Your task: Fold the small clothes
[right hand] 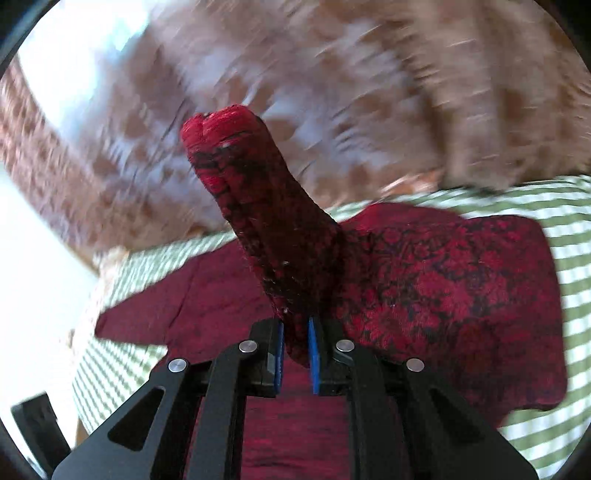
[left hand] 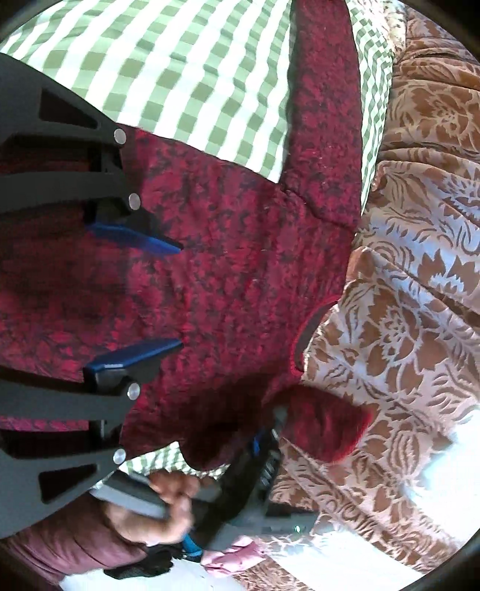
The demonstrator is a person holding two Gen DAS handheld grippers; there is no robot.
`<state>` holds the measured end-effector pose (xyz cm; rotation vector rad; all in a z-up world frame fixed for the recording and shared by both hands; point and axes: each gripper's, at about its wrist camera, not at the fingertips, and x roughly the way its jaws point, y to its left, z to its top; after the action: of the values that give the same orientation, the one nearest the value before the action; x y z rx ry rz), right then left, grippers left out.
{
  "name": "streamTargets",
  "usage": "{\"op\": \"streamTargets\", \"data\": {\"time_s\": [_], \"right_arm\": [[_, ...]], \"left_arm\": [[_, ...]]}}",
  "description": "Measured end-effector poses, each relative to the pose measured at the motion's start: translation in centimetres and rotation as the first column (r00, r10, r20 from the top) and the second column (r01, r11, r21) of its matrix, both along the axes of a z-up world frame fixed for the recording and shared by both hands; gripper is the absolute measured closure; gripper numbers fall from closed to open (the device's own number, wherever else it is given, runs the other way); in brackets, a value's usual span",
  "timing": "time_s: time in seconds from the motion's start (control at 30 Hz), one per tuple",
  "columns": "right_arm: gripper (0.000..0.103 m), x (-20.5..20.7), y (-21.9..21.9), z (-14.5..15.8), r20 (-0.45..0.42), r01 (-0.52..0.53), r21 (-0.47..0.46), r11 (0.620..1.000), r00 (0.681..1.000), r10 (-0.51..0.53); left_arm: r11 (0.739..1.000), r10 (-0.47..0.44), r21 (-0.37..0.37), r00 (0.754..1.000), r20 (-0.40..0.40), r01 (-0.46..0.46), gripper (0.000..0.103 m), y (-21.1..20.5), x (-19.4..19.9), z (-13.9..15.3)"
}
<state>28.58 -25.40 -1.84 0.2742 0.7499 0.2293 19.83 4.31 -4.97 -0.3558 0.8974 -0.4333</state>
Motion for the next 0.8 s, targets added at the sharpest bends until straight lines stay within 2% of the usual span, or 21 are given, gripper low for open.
{"op": "streamTargets", "data": {"time_s": [0.1, 0.17, 0.2, 0.23, 0.33, 0.5, 0.63, 0.77, 0.8], "right_arm": [[0.092, 1.0, 2.7, -1.4, -0.032, -0.049, -0.032, 0.998, 0.998, 0.048], [0.077, 1.3, 3.6, -1.9, -0.033, -0.071, -0.034, 0.997, 0.997, 0.070], [0.055, 1.2, 3.8, -1.9, -0.031, -0.076, -0.026, 0.997, 0.997, 0.075], [0.040, 1.0, 3.7, -1.7, -0.021, -0.072, -0.022, 0.997, 0.997, 0.072], [0.040, -0.4, 2.5, -0.6, 0.020, -0.060, 0.015, 0.998, 0.998, 0.060], [0.040, -6.5, -4.0, 0.4, 0.058, 0.027, 0.077, 0.997, 0.998, -0.032], [0.040, -10.6, -10.2, -1.0, 0.028, 0.182, 0.070, 0.981, 0.982, -0.184], [0.040, -11.7, -13.8, -3.5, -0.036, 0.293, 0.058, 0.954, 0.956, -0.291], [0.040, -11.6, -14.3, -4.1, -0.049, 0.309, 0.053, 0.950, 0.951, -0.307]], "left_arm": [[1.000, 0.007, -0.031, 1.000, -0.009, -0.007, 0.057, 0.2, 1.3, 0.0], [0.999, 0.011, -0.041, 1.000, -0.012, -0.011, 0.057, 0.1, 2.2, -0.1], [0.999, 0.010, -0.045, 1.000, -0.013, -0.011, 0.056, 0.0, 2.8, -0.1], [0.999, 0.010, -0.046, 1.000, -0.015, -0.011, 0.055, -0.1, 3.2, -0.1], [0.998, 0.013, -0.055, 1.000, -0.020, -0.014, 0.050, -0.4, 4.9, -0.2], [0.998, 0.035, -0.056, 0.999, -0.036, -0.037, 0.044, -0.8, 8.0, -0.8], [0.998, 0.037, -0.041, 0.998, -0.056, -0.039, 0.045, -1.9, 10.9, -1.5], [0.999, 0.029, -0.012, 0.996, -0.085, -0.030, 0.046, -3.5, 13.0, -2.3], [1.000, 0.023, -0.001, 0.996, -0.091, -0.023, 0.055, -3.8, 13.4, -2.4]]}}
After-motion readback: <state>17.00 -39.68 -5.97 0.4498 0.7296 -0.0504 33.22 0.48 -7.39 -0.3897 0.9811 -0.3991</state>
